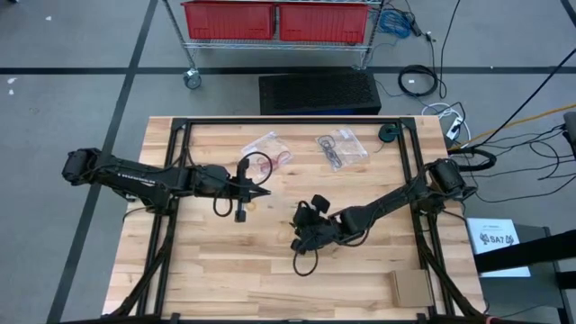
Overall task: Sort rubber bands
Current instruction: Put the top yellow rubber band into the zip bag
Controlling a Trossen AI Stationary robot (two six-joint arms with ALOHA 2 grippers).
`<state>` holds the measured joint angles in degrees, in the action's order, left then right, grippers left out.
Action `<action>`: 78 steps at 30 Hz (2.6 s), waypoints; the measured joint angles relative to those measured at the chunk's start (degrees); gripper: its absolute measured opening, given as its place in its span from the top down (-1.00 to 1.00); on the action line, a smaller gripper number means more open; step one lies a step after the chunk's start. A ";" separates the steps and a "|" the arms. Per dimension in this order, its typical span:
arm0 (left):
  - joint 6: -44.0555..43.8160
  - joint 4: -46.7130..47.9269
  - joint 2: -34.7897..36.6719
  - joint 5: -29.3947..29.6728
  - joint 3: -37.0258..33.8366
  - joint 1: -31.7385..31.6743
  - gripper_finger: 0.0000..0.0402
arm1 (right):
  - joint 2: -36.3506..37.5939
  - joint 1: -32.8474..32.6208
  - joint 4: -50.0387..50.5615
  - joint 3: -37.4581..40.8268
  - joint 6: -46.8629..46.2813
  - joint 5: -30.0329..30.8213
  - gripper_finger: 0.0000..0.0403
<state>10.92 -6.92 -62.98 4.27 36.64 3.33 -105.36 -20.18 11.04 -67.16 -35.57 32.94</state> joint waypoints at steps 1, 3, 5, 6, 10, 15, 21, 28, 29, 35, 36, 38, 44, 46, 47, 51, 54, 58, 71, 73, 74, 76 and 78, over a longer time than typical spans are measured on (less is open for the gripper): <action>0.00 0.00 0.00 0.00 0.00 0.00 1.00 | 0.00 0.00 0.23 0.00 0.00 -0.11 0.39; 0.00 0.00 0.00 0.00 0.00 0.00 1.00 | 0.61 -0.02 1.98 0.00 0.01 -0.33 0.26; 0.00 -0.02 0.00 -0.02 0.00 0.01 1.00 | 1.83 -0.17 4.68 0.00 -0.44 -0.38 0.13; 0.00 0.03 0.00 -0.02 0.00 0.00 1.00 | 2.62 -0.22 6.73 0.00 -0.99 -0.36 0.07; 0.02 -0.02 0.00 -0.02 0.00 0.02 1.00 | 7.04 -0.45 13.42 0.00 -3.03 -0.60 -0.12; 0.36 -0.13 0.00 0.79 0.00 0.01 1.00 | 13.45 -1.74 26.17 -0.02 -7.99 -1.85 -0.26; 0.42 -0.15 0.00 5.31 0.00 -0.04 1.00 | 16.11 -5.56 39.76 3.36 -18.63 0.48 -0.18; -0.06 -2.36 -2.23 9.20 0.00 -0.81 1.00 | 16.02 -6.83 20.80 20.76 -23.71 2.60 0.20; -0.02 -3.43 -3.23 9.64 0.00 -0.81 1.00 | 16.02 -6.59 14.34 23.08 -22.15 2.84 0.26; 0.42 -9.70 -8.90 9.84 0.00 -2.41 1.00 | 16.02 -3.13 -19.01 33.07 -11.37 3.86 0.66; 0.41 -9.94 -9.40 9.88 0.00 -2.68 1.00 | 16.02 -2.37 -20.80 33.71 -11.30 4.28 0.72; 0.42 -10.56 -9.91 9.90 0.00 -3.14 1.00 | 16.02 -0.75 -22.33 34.05 -11.53 4.50 0.83; 0.42 -11.04 -9.90 9.84 0.00 -3.41 1.00 | 16.00 3.86 -28.67 34.04 -9.37 4.42 0.89; 0.42 -11.23 -9.90 9.81 0.00 -3.40 1.00 | 15.90 4.63 -32.19 34.03 -6.61 4.68 0.79; 0.42 -11.18 -9.90 9.81 0.00 -3.40 1.00 | 15.89 4.84 -34.08 34.04 -5.10 4.61 0.72; 0.42 -11.17 -9.90 9.77 0.00 -3.39 1.00 | 15.89 4.87 -37.74 34.03 -2.65 4.41 0.36; 0.42 -11.16 -9.90 9.75 0.00 -3.37 1.00 | 15.74 5.04 -37.82 34.03 -2.69 4.45 0.11; 0.42 -11.56 -9.90 9.73 0.00 -3.37 1.00 | 13.79 5.84 -38.91 34.03 -2.30 4.51 -0.08; 0.50 -11.84 -9.88 9.51 0.00 -3.32 1.00 | 2.99 7.88 -52.92 33.67 0.25 6.81 0.36; 0.50 -11.85 -9.88 9.51 0.00 -3.32 1.00 | 2.33 7.82 -52.87 33.14 0.54 7.77 0.54; 0.51 -11.91 -9.88 9.49 0.00 -3.32 1.00 | 2.11 7.85 -52.86 32.64 1.00 7.61 0.65; 0.51 -11.94 -9.88 9.44 0.00 -3.32 1.00 | 1.64 7.85 -52.22 31.68 2.29 7.77 0.86; 0.51 -11.80 -9.88 9.42 0.00 -3.32 1.00 | 1.42 7.73 -51.84 30.80 4.21 7.63 0.96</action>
<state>11.43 -18.71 -72.86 13.69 36.64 0.01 -103.94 -12.46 -40.80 -36.35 -31.36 40.57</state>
